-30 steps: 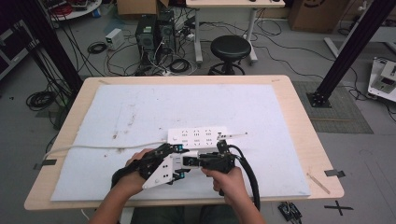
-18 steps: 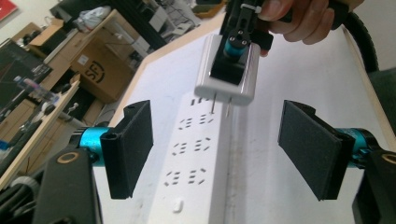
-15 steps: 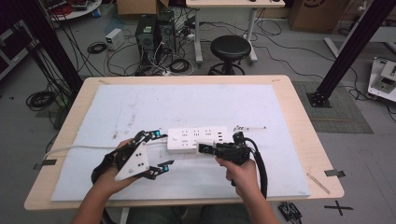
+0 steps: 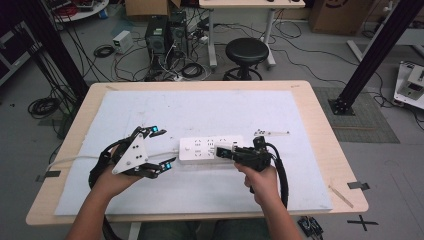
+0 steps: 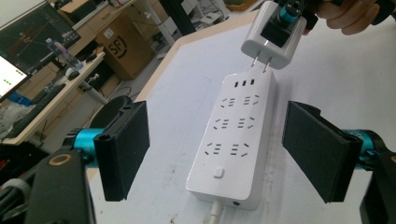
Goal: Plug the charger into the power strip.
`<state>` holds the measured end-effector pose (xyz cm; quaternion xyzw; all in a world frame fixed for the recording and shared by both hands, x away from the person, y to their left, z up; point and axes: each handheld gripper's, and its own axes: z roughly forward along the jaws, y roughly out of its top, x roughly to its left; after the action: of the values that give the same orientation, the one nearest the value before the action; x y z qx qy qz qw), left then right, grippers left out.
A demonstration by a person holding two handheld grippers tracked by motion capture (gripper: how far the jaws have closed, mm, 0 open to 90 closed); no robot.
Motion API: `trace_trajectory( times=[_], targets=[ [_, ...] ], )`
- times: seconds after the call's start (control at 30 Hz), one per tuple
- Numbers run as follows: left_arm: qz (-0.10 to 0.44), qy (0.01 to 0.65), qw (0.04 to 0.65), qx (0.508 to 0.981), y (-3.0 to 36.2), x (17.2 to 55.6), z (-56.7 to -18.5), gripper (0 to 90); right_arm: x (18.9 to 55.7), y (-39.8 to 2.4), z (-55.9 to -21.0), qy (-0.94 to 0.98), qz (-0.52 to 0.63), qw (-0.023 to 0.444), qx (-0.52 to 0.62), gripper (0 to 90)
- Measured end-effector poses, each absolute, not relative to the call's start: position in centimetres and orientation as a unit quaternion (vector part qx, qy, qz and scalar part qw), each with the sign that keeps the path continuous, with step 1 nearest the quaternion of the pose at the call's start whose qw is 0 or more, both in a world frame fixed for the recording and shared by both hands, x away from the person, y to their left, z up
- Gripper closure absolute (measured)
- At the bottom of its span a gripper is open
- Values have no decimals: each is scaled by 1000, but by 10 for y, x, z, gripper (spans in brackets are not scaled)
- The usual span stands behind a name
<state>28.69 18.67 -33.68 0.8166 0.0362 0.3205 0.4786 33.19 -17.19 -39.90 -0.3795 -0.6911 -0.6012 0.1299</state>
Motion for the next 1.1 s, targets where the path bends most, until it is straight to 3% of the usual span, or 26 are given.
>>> trace_trajectory(
  times=[0.37, 0.67, 0.7, 0.8, 1.1],
  targets=[
    [321, 46, 477, 817, 195, 291, -340, 234, 332, -163, -393, -701, -610, 87, -360, 630],
    [315, 58, 473, 821, 205, 288, -348, 234, 325, -152, -395, -680, -643, -34, -351, 630],
    [317, 57, 469, 822, 206, 287, -348, 234, 324, -148, -395, -690, -622, -78, -362, 631],
    [318, 55, 471, 821, 207, 287, -346, 234, 324, -144, -393, -719, -571, -139, -371, 631],
    [313, 56, 470, 824, 210, 288, -350, 234, 339, -156, -383, -771, -482, -187, -371, 632]
  ],
)
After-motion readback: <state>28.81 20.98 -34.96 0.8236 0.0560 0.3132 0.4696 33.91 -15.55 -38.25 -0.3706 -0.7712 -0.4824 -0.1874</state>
